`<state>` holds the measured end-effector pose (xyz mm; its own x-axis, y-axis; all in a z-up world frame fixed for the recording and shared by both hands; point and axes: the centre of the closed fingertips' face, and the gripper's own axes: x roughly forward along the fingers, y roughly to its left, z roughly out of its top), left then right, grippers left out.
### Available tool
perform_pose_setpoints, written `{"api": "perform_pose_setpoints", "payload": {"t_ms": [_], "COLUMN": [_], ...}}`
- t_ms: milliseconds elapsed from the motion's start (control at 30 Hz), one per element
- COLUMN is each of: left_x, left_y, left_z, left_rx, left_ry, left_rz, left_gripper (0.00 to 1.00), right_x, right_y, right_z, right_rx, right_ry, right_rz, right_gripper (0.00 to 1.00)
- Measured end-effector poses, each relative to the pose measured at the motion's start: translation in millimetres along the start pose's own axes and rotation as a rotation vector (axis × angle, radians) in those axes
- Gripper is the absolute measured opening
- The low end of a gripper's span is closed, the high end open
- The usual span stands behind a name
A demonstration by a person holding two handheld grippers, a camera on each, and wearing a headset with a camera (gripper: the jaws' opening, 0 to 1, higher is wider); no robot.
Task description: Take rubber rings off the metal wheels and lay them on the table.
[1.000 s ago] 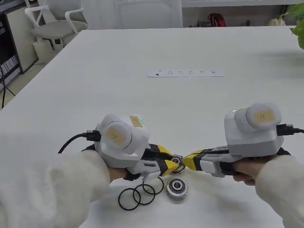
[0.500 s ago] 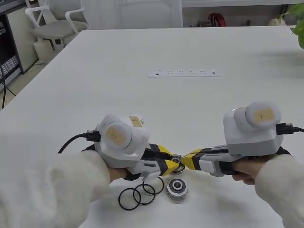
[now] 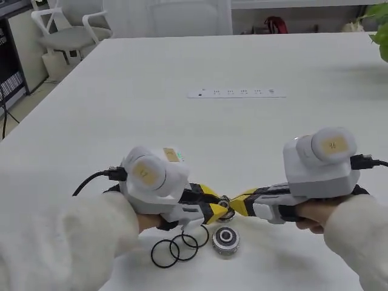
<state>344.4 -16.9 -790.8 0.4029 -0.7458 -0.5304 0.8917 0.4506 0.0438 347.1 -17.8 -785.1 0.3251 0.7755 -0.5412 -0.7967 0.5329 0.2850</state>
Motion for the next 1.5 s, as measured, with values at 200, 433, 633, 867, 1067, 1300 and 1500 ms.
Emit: {"api": "perform_pose_setpoints", "payload": {"t_ms": [200, 433, 633, 867, 1067, 1300, 1500], "left_x": [0.0, -0.1, 0.2, -0.8, -3.9, -12.8, -25.2], "left_y": [0.1, 0.0, -0.3, -0.8, -3.7, 0.8, 7.6], "left_z": [0.0, 0.1, 0.2, 0.2, -0.3, 9.3, 19.7], "left_rx": [-0.001, -0.006, 0.016, 0.063, 0.079, 0.078, 0.078], "left_ry": [-0.003, -0.006, -0.007, 0.018, 0.04, 0.028, 0.001], "left_rz": [-0.001, 0.002, 0.009, 0.007, -0.014, -0.002, 0.023], "left_gripper": [0.14, 0.14, 0.14, 0.14, 0.2, 0.23, 0.28], "right_x": [-2.5, -2.8, -2.5, -3.1, -3.2, -3.9, -5.8], "right_y": [0.8, -3.5, -5.0, -6.0, -6.2, -6.5, -4.4], "right_z": [11.6, 6.6, 4.7, 2.6, 3.0, 4.8, 7.9], "right_rx": [0.019, 0.034, 0.044, 0.044, 0.046, 0.046, 0.047], "right_ry": [-0.052, -0.038, -0.031, -0.024, -0.026, -0.033, -0.044], "right_rz": [0.007, -0.004, -0.006, -0.009, -0.007, -0.006, -0.008], "right_gripper": [0.0, 0.0, 0.0, 0.0, 0.0, 0.0, 0.0]}}
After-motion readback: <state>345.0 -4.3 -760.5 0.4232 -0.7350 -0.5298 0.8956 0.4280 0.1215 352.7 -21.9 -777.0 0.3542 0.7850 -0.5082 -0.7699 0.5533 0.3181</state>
